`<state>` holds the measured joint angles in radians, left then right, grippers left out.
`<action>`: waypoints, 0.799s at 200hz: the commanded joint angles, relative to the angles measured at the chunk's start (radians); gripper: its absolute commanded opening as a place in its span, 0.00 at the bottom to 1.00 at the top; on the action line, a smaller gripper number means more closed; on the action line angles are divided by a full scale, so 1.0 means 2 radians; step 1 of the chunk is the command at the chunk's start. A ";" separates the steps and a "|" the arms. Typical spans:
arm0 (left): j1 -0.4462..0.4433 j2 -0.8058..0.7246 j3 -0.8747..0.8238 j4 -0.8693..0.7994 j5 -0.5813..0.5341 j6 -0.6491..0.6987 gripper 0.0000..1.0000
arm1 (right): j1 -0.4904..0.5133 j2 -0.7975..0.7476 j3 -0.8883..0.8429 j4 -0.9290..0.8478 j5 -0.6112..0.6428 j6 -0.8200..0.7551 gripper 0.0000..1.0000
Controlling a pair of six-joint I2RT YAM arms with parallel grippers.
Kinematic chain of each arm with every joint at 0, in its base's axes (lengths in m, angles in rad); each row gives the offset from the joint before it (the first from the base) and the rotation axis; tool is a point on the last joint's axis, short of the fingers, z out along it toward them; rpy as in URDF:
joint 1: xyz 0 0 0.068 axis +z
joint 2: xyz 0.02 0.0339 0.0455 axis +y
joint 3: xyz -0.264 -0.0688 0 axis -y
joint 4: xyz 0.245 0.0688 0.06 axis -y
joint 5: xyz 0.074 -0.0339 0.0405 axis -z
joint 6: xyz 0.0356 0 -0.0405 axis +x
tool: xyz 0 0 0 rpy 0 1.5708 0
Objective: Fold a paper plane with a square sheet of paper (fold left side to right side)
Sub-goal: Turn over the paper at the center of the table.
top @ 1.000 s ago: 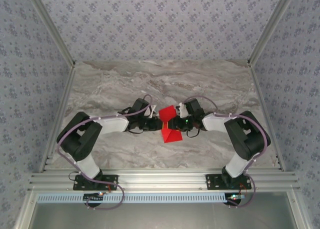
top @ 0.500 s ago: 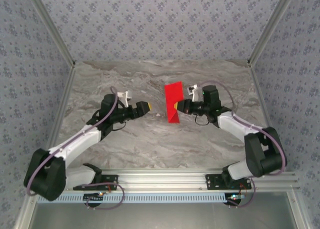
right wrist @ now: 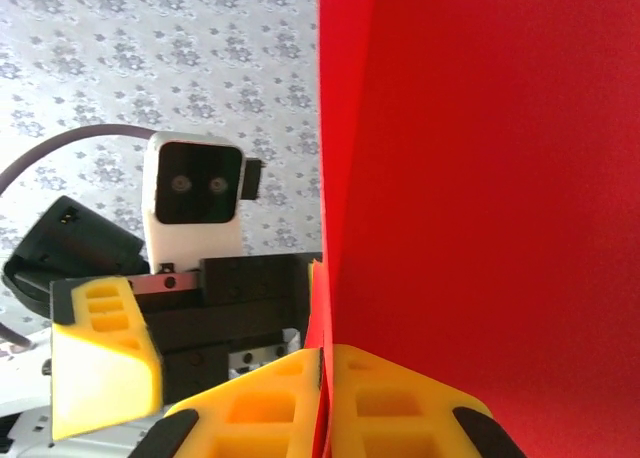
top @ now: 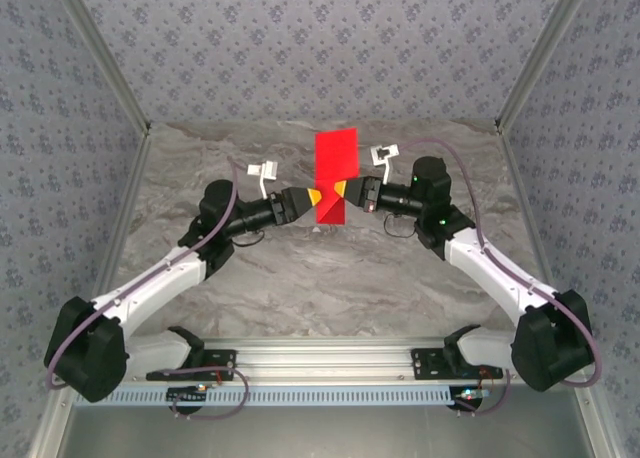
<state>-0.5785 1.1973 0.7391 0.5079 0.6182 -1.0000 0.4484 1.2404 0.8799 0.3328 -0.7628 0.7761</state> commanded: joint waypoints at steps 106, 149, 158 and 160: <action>-0.019 0.025 0.022 0.097 0.021 -0.034 0.27 | 0.020 -0.013 0.002 0.051 0.030 0.071 0.10; -0.020 0.013 0.021 0.050 0.006 -0.014 0.10 | 0.009 -0.032 0.001 -0.014 0.045 0.033 0.32; -0.019 0.005 0.023 0.016 -0.002 0.002 0.08 | 0.004 -0.043 0.004 -0.054 0.058 0.009 0.38; -0.019 0.004 0.023 0.007 -0.005 0.008 0.08 | 0.004 -0.046 0.005 -0.062 0.061 0.002 0.40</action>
<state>-0.6117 1.2495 0.7521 0.6281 0.6380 -1.0603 0.4755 1.2175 0.8806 0.3588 -0.6941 0.8841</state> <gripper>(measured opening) 0.098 0.340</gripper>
